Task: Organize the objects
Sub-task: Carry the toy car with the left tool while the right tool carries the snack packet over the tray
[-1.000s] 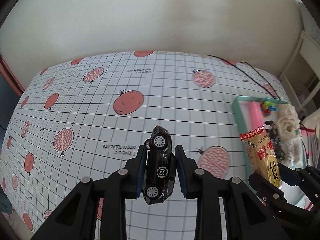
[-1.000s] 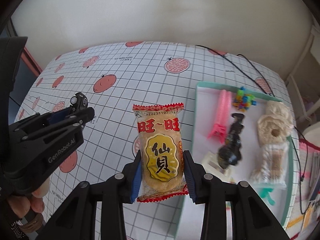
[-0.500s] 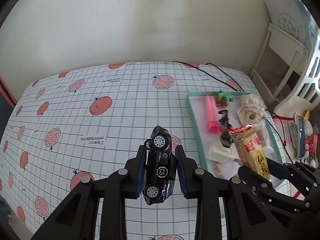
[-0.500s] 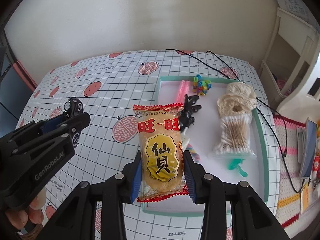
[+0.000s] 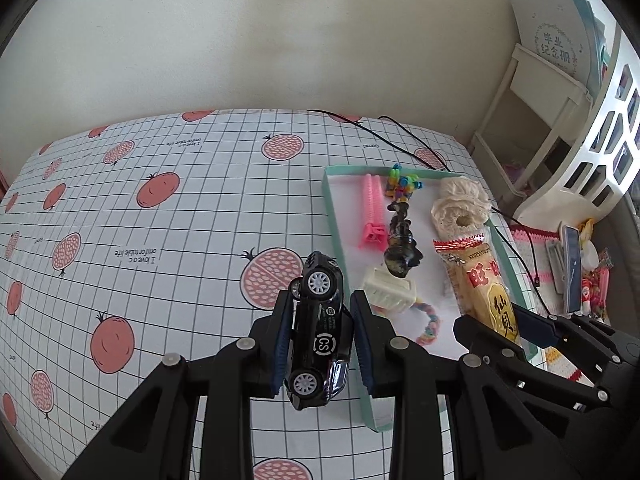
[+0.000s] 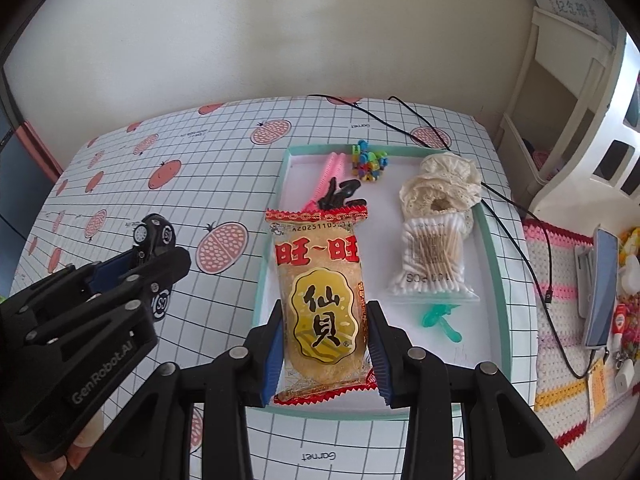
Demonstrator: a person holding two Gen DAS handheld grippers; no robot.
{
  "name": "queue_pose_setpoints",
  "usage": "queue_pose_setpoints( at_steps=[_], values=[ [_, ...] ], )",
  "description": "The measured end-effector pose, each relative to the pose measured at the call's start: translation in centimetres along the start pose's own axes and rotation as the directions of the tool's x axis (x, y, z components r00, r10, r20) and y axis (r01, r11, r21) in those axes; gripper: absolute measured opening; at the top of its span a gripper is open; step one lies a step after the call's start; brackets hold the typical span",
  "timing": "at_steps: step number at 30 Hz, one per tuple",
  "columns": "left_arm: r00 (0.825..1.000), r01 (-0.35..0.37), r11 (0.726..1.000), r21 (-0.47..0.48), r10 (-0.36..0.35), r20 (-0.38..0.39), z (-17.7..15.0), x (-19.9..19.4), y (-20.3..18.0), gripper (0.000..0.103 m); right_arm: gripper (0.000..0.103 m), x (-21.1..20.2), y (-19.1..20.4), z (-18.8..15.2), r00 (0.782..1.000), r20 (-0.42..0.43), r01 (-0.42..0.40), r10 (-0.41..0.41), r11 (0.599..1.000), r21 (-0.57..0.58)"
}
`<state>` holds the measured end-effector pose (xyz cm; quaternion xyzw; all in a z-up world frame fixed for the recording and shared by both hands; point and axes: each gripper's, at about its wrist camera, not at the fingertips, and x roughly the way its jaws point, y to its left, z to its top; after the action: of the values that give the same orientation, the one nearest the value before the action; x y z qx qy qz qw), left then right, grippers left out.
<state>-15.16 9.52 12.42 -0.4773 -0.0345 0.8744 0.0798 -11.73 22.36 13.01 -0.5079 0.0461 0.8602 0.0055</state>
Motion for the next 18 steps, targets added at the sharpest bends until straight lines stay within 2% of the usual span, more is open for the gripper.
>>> queue_pose_setpoints(
  at_steps=[5, 18],
  values=[
    [1.000, 0.012, 1.000, 0.027, -0.012, -0.001, -0.3, 0.1, -1.3, 0.030, 0.040, 0.5, -1.8, -0.4, 1.000, -0.018, 0.022, -0.021, 0.999, 0.032],
    [0.995, 0.097, 0.992, 0.078, -0.095, -0.038, -1.7, 1.1, -5.8, 0.030, 0.040, 0.9, -7.8, -1.8, 0.996, -0.050, 0.078, -0.073, 0.989, 0.126]
  ],
)
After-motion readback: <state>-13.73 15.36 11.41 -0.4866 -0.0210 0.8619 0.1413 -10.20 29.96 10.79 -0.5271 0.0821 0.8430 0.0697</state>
